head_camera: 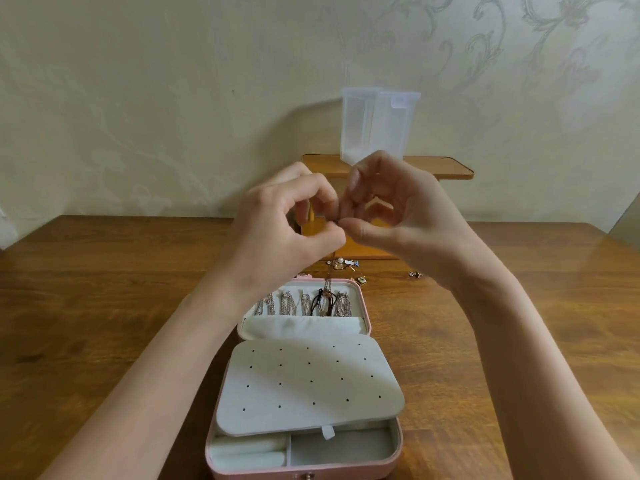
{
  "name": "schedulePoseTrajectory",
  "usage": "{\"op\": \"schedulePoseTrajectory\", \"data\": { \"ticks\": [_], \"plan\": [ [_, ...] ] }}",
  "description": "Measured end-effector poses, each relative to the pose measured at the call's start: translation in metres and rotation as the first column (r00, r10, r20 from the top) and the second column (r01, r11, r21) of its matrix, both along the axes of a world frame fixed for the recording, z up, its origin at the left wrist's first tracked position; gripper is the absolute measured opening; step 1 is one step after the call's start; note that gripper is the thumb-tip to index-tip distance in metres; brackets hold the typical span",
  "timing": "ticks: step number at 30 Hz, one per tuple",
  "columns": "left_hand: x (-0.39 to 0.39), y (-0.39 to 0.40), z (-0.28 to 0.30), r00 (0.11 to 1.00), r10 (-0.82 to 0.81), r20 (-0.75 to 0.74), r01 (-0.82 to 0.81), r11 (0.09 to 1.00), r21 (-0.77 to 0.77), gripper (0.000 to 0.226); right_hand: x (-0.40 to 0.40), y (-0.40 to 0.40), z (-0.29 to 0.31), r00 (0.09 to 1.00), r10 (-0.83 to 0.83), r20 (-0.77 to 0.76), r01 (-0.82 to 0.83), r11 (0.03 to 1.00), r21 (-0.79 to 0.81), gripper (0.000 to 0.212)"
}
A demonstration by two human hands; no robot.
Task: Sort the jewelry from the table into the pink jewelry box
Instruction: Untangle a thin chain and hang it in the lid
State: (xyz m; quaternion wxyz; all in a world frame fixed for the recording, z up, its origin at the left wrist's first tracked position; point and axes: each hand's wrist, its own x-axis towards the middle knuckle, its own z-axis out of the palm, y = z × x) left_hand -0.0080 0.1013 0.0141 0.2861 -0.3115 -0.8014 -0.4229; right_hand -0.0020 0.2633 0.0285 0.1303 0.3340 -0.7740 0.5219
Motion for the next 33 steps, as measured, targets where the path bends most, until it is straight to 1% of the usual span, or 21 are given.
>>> {"op": "schedulePoseTrajectory", "data": {
  "ticks": [2, 5, 7, 10, 12, 14, 16, 18, 19, 21, 23, 25, 28, 30, 33],
  "plan": [
    [-0.001, 0.0, -0.001, 1.0, -0.003, 0.025, 0.004, 1.0, -0.03, 0.009, -0.001, -0.001, -0.001, 1.0, -0.021, -0.005, 0.021, 0.999, 0.049, 0.028],
    [-0.001, 0.001, -0.003, 0.997, 0.042, -0.069, -0.05, 0.993, -0.11, 0.008, -0.004, -0.001, -0.004, 0.997, -0.073, 0.001, 0.073, 0.994, 0.082, 0.033],
    [-0.002, 0.001, -0.003, 0.987, 0.067, -0.145, -0.088, 0.986, -0.144, 0.009, -0.004, -0.001, -0.005, 0.997, -0.074, 0.033, 0.072, 0.995, 0.065, 0.033],
    [-0.002, 0.001, -0.004, 0.973, 0.079, -0.217, -0.118, 0.978, -0.172, 0.009, -0.004, -0.001, -0.006, 0.994, -0.021, 0.111, 0.023, 1.0, -0.017, 0.033],
    [-0.003, 0.003, -0.006, 0.943, 0.135, -0.303, -0.204, 0.956, -0.211, 0.006, -0.004, -0.002, -0.008, 0.991, -0.028, 0.131, 0.032, 0.999, -0.024, 0.032],
    [-0.004, 0.005, -0.01, 0.904, 0.181, -0.386, -0.289, 0.927, -0.241, 0.005, -0.005, -0.002, -0.009, 0.989, -0.072, 0.129, 0.072, 0.997, 0.006, 0.03],
    [-0.005, 0.007, -0.013, 0.868, 0.188, -0.459, -0.337, 0.903, -0.267, 0.01, -0.005, -0.003, -0.009, 0.986, -0.133, 0.098, 0.128, 0.99, 0.055, 0.029],
    [-0.005, 0.008, -0.015, 0.849, 0.188, -0.495, -0.363, 0.887, -0.285, 0.013, -0.003, -0.004, -0.007, 0.983, -0.178, 0.049, 0.171, 0.978, 0.115, 0.029],
    [-0.005, 0.009, -0.016, 0.855, 0.197, -0.48, -0.362, 0.889, -0.28, 0.013, -0.002, -0.005, -0.006, 0.98, -0.197, 0.017, 0.193, 0.97, 0.151, 0.031],
    [-0.004, 0.009, -0.016, 0.9, 0.207, -0.383, -0.314, 0.918, -0.243, 0.013, -0.001, -0.005, -0.004, 0.977, -0.213, -0.024, 0.214, 0.958, 0.19, 0.034],
    [-0.003, 0.009, -0.014, 0.957, 0.134, -0.258, -0.183, 0.968, -0.173, 0.008, 0.0, -0.002, -0.001, 0.986, -0.168, 0.015, 0.165, 0.977, 0.135, 0.034],
    [-0.003, 0.008, -0.011, 0.982, 0.022, -0.187, -0.043, 0.993, -0.11, 0.006, 0.0, 0.001, -0.001, 0.992, -0.092, 0.092, 0.089, 0.995, 0.037, 0.035],
    [-0.002, 0.006, -0.007, 0.994, -0.093, -0.056, 0.093, 0.996, -0.008, 0.005, -0.002, 0.002, -0.003, 0.99, -0.001, 0.14, 0.007, 0.999, -0.041, 0.035],
    [-0.002, 0.005, -0.006, 0.99, -0.12, 0.075, 0.112, 0.989, 0.1, 0.004, -0.003, 0.0, -0.005, 0.991, 0.033, 0.132, -0.025, 0.997, -0.068, 0.032],
    [-0.003, 0.006, -0.006, 0.944, -0.177, 0.278, 0.105, 0.961, 0.256, 0.01, -0.002, -0.002, -0.004, 0.997, 0.021, 0.075, -0.016, 0.997, -0.071, 0.029]
  ]
}}
